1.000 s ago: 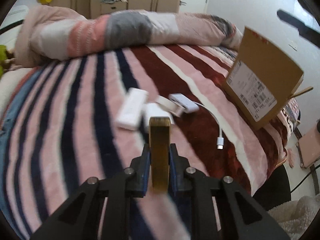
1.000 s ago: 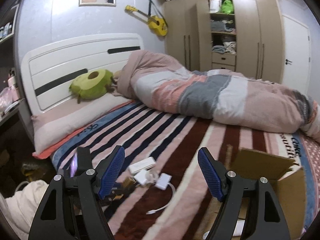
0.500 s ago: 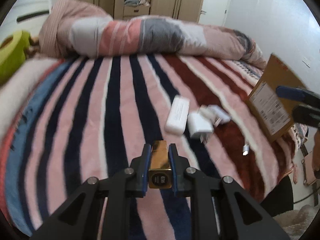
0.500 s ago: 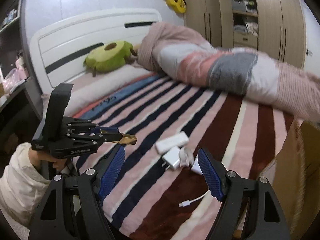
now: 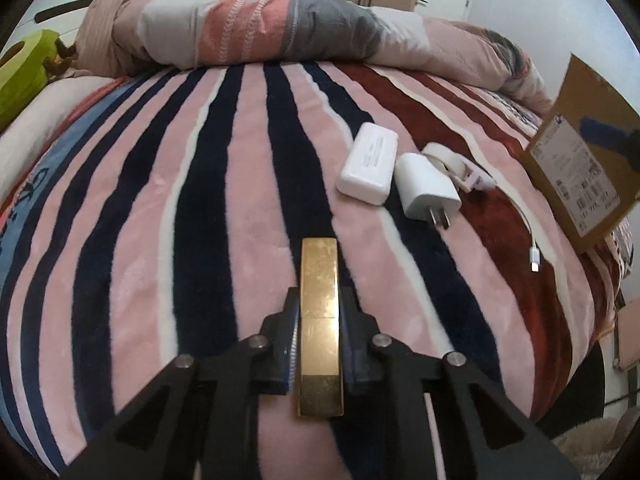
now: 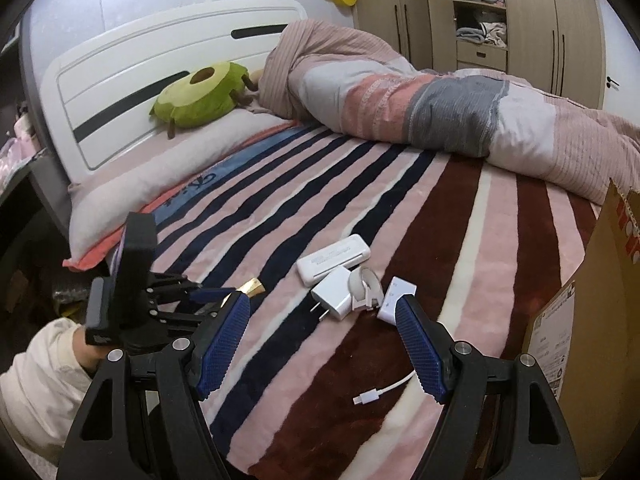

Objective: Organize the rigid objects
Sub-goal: 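Drop the gold bar into the box with the left gripper while the right gripper grasps the white adapter, then drop the white adapter into the box with the right gripper while the left gripper grasps the power bank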

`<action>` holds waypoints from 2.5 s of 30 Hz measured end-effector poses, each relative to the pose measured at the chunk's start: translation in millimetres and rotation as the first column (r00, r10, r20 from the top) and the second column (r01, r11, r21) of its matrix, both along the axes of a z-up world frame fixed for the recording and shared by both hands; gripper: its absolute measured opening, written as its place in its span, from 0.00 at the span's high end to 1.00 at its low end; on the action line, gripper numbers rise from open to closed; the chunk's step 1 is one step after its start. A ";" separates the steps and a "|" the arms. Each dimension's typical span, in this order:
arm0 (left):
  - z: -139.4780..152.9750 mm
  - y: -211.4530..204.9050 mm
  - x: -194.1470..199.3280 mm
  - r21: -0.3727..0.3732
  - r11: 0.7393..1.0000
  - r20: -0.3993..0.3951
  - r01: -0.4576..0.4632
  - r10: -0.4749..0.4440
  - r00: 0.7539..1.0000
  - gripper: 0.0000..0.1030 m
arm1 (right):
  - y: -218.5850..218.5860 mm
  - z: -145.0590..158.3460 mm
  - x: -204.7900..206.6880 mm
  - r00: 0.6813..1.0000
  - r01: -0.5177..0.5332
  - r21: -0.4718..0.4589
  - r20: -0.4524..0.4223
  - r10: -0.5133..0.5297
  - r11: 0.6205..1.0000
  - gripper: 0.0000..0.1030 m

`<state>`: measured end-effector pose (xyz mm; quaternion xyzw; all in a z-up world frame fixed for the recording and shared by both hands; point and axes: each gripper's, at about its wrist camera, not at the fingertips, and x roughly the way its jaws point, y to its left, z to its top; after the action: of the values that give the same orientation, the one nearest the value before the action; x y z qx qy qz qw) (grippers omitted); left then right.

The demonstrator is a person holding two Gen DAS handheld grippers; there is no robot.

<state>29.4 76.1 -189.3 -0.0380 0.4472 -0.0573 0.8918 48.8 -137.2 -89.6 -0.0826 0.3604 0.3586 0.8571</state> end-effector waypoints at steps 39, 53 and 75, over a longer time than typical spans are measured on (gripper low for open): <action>248.2 -321.0 93.9 -0.005 0.768 0.050 0.641 -0.640 0.767 0.85 | -16.9 -103.5 76.5 0.988 0.140 -0.028 -0.063 -0.142 0.990 0.37; 275.9 -262.0 66.7 0.036 0.846 0.191 0.532 -0.529 0.827 0.14 | -21.1 -105.5 78.2 0.987 0.131 -0.001 -0.089 -0.131 0.991 0.36; 109.3 -3.1 7.6 -0.103 0.991 0.126 0.087 -0.074 0.989 0.14 | -21.1 -75.9 28.3 0.997 0.077 -0.046 -0.001 -0.077 0.996 0.65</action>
<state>37.0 73.0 -80.0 -0.0644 0.3895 -0.1197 0.9109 77.1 -158.4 -165.5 -0.0879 0.3728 0.3169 0.8677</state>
